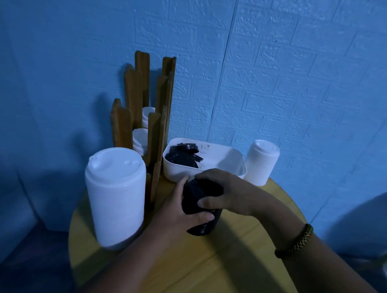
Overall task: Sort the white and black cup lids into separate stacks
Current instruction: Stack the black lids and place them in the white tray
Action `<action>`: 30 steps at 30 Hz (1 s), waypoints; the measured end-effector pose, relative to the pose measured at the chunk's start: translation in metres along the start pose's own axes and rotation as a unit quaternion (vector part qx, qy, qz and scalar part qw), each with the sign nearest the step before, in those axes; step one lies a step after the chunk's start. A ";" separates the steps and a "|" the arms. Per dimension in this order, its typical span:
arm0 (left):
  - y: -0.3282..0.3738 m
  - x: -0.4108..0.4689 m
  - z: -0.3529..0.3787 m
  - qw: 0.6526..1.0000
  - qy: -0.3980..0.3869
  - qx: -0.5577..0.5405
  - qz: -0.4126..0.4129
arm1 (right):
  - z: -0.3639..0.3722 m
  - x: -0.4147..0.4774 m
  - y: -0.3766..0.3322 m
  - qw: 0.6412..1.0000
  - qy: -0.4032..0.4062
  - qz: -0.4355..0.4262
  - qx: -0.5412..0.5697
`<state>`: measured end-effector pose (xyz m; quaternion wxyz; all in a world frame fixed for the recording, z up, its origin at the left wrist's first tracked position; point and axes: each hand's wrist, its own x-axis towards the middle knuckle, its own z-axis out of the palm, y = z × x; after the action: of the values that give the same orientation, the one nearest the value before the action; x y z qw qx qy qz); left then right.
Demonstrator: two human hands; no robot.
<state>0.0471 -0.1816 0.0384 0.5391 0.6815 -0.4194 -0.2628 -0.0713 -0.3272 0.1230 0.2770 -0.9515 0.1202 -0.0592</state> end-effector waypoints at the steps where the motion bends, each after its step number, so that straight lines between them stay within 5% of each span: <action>1: 0.001 0.000 0.000 1.000 0.007 0.014 0.003 | 0.009 0.001 0.001 0.999 0.033 0.000 -0.017; 5: 0.003 0.001 0.005 0.997 0.031 0.066 0.015 | 0.041 -0.003 0.000 0.989 0.132 0.031 -0.065; 11: -0.003 0.002 0.007 0.999 0.027 0.033 0.033 | 0.023 0.005 0.001 0.998 0.053 -0.007 -0.039; 13: -0.004 0.001 0.005 0.999 0.026 0.021 0.032 | 0.009 0.018 0.001 0.994 0.091 -0.037 0.040; 16: -0.006 0.005 0.003 0.999 0.022 0.005 0.025 | -0.013 0.058 0.012 0.981 0.183 0.034 0.047; 22: -0.012 0.009 0.000 0.999 0.047 -0.014 0.018 | -0.014 0.134 0.033 0.979 0.109 0.170 0.021; 25: -0.014 0.009 0.000 0.998 0.050 -0.025 0.017 | -0.006 0.147 0.034 0.980 0.071 0.185 0.025; 30: -0.014 0.009 0.000 0.998 0.047 -0.025 0.018 | -0.008 0.138 0.036 0.972 0.132 0.177 0.086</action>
<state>0.0560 -0.1888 0.0258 0.5799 0.6715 -0.3990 -0.2315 0.0533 -0.3971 0.1162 0.3459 -0.8714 0.3162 -0.1447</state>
